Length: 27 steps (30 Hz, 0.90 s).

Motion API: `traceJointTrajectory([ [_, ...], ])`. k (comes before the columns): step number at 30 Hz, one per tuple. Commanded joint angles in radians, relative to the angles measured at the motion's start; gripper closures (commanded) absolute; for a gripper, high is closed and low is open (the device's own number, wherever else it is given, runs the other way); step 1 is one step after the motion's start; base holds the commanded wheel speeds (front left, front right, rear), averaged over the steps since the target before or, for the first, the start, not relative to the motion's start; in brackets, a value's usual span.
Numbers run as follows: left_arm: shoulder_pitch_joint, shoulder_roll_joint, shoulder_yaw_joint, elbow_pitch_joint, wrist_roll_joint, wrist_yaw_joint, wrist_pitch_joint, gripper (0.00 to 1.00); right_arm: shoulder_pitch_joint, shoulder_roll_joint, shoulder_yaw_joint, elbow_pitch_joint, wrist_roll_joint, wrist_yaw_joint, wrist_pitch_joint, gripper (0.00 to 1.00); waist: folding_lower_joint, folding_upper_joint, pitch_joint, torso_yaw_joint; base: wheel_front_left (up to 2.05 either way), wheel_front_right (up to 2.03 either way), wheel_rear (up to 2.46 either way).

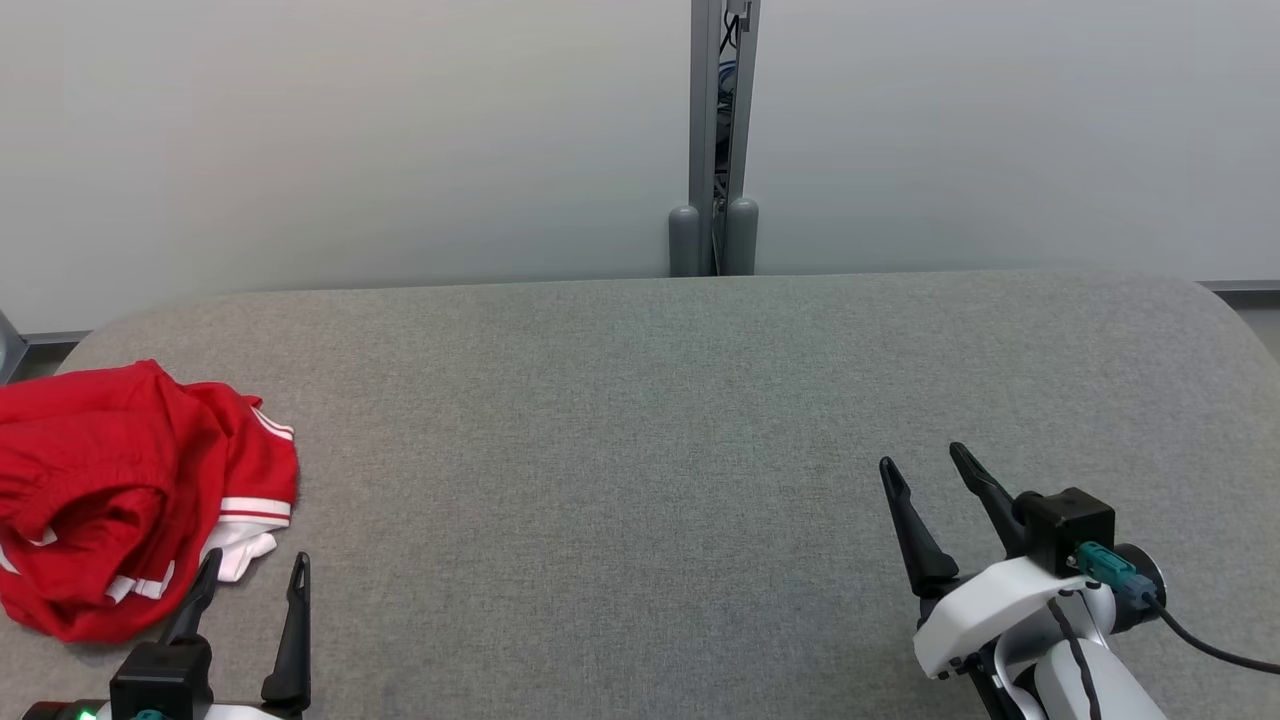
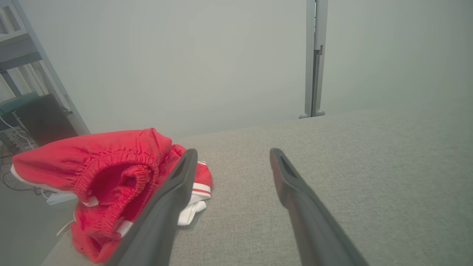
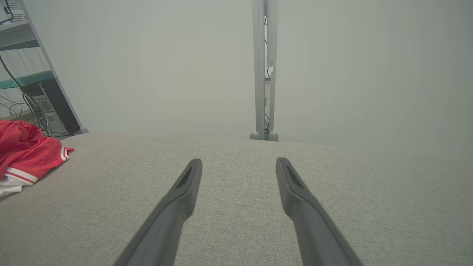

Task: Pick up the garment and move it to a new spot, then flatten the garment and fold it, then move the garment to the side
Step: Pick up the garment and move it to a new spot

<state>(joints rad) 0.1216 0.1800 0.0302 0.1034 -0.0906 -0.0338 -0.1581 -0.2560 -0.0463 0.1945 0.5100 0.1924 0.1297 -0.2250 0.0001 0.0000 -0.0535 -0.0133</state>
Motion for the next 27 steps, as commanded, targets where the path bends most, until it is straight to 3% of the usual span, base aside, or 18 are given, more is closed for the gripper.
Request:
traceJointTrajectory([
  [1,0.01,0.007,0.001,-0.005,-0.005,0.006,0.003,0.0,0.002,-0.008,-0.003,-0.004,0.0,0.002,0.004,0.0,-0.0001,0.0,0.0,0.001,0.0,0.0,0.0],
  [13,0.016,0.014,0.011,-0.014,-0.032,0.015,0.016,0.0,0.02,-0.007,-0.006,-0.011,0.009,0.002,0.018,0.0,-0.0001,0.0,-0.002,0.046,0.0,0.0,0.0],
  [27,0.019,0.038,0.013,-0.021,-0.032,0.035,0.03,0.0,0.034,-0.007,0.017,0.0,0.036,0.002,0.015,0.0,-0.0001,0.0,-0.008,0.189,0.0,0.0,0.0],
])
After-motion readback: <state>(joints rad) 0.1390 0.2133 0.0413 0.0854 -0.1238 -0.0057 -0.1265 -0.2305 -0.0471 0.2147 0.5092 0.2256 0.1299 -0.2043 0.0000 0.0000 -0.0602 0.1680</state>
